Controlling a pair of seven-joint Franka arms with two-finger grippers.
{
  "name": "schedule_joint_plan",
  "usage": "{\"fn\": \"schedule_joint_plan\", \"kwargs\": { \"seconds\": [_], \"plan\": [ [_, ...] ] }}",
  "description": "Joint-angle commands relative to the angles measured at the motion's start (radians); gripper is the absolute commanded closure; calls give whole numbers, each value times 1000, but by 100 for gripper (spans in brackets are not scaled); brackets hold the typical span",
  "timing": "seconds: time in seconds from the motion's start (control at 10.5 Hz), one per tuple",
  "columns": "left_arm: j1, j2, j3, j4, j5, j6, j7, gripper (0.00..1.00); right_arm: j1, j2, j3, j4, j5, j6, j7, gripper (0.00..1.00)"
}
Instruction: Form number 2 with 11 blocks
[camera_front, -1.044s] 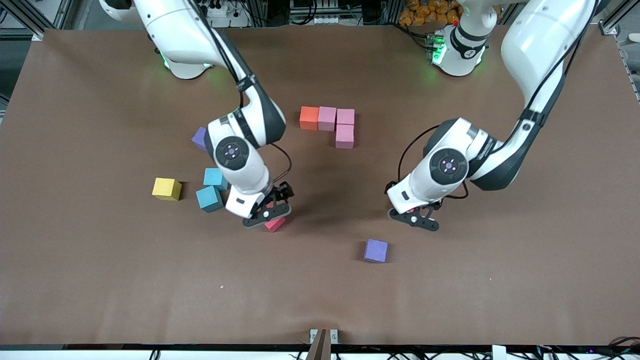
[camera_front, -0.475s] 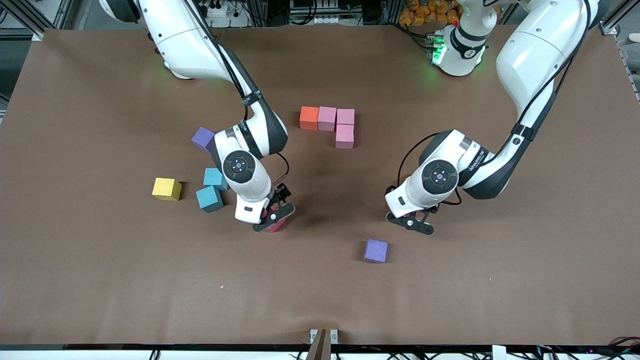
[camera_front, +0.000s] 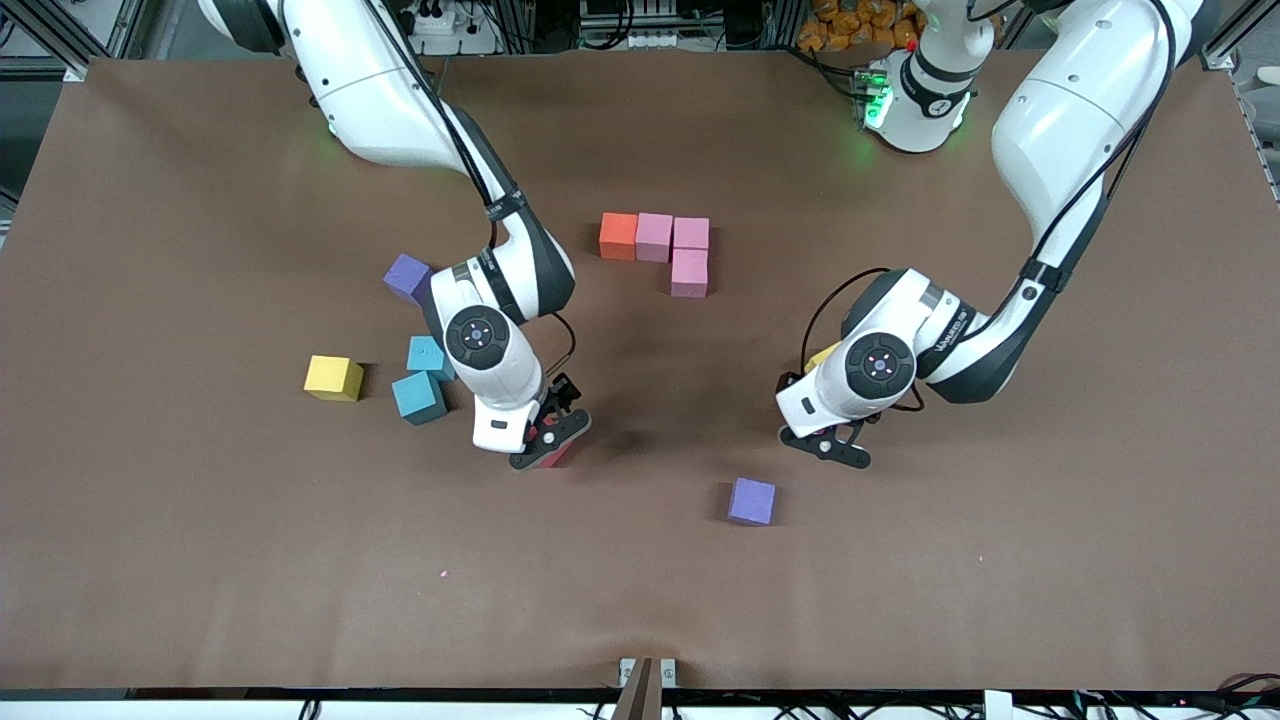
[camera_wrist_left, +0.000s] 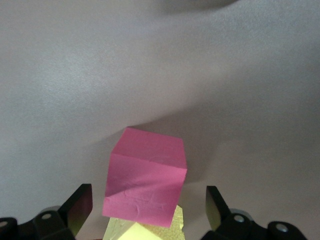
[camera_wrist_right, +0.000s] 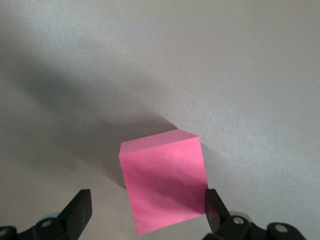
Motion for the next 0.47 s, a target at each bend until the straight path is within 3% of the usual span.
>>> {"fn": "schedule_joint_plan", "kwargs": {
  "seconds": [0.0,0.38],
  "plan": [
    [0,16,-4,-8,32,12,-27,0,-12,45,9,66,2,5,-20,0],
    [-2,31,11,-15,54,21,-27,0,5,36,9,80,5,2,-21,0]
  ]
}}
